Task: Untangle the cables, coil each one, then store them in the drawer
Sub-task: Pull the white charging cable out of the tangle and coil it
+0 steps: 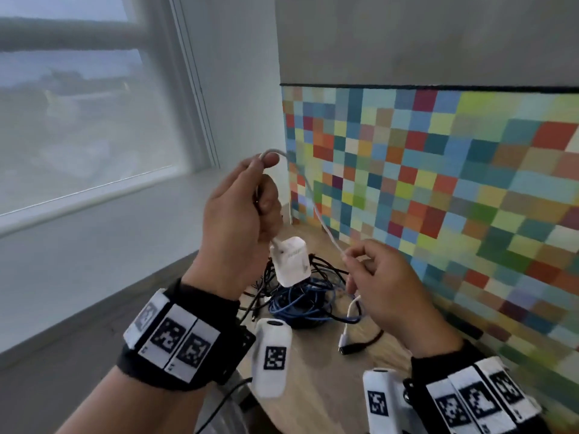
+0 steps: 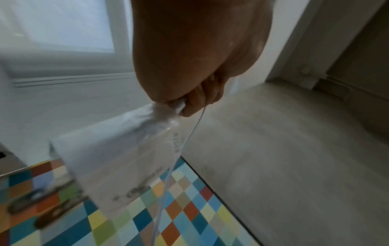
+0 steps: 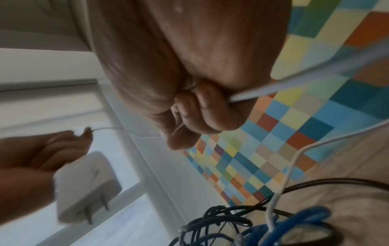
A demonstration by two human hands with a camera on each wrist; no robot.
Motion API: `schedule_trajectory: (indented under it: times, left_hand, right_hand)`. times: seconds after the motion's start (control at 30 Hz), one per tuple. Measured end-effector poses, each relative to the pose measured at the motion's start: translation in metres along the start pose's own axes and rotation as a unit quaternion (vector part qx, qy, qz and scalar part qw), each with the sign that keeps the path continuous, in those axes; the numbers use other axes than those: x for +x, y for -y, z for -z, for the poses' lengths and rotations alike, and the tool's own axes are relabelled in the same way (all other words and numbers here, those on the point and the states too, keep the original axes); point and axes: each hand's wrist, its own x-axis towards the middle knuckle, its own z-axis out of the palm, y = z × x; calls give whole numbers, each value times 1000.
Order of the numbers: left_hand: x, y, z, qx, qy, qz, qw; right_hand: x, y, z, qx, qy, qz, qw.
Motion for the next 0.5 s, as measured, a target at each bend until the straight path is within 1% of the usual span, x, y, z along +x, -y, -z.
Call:
schedule_trajectory:
  times: [0.13,0.17,0.23,0.3,0.37,0.4,0.43,0.47,0.5]
  left_hand:
    - [-16,-5,40,-73,-91,-16,993]
    - [-21,-6,50,-86,-112,-22,990]
    - [-29,-6,67,-92,-135,-29,986]
    - [-38,-1,78,-70,-134,-29,988]
    - [-48,7,84,-40,-109,-25,993]
    - [-53,11,85,-23,-97,-22,995]
    - [-58,15,86,-4,-88,-19,996]
    - [-63,17,86,20,-80,-16,996]
    - [-67,19,85,47,-73,-13,996]
  right_hand:
    - [-15,-2,4,-16,-34,5,999]
    - [-19,-2,3,-13,-33,4,999]
    - [-28,0,0,14,-16,3,1000]
    - [-39,6,-5,44,2,18,999]
    - [-50,13,-11,75,-5,35,997]
    - [-54,16,-14,69,-14,41,997]
    - [-57,16,-17,37,-23,46,998]
    - [-60,16,-21,-19,-20,48,998]
    - [-62,18,-25,-90,-2,44,995]
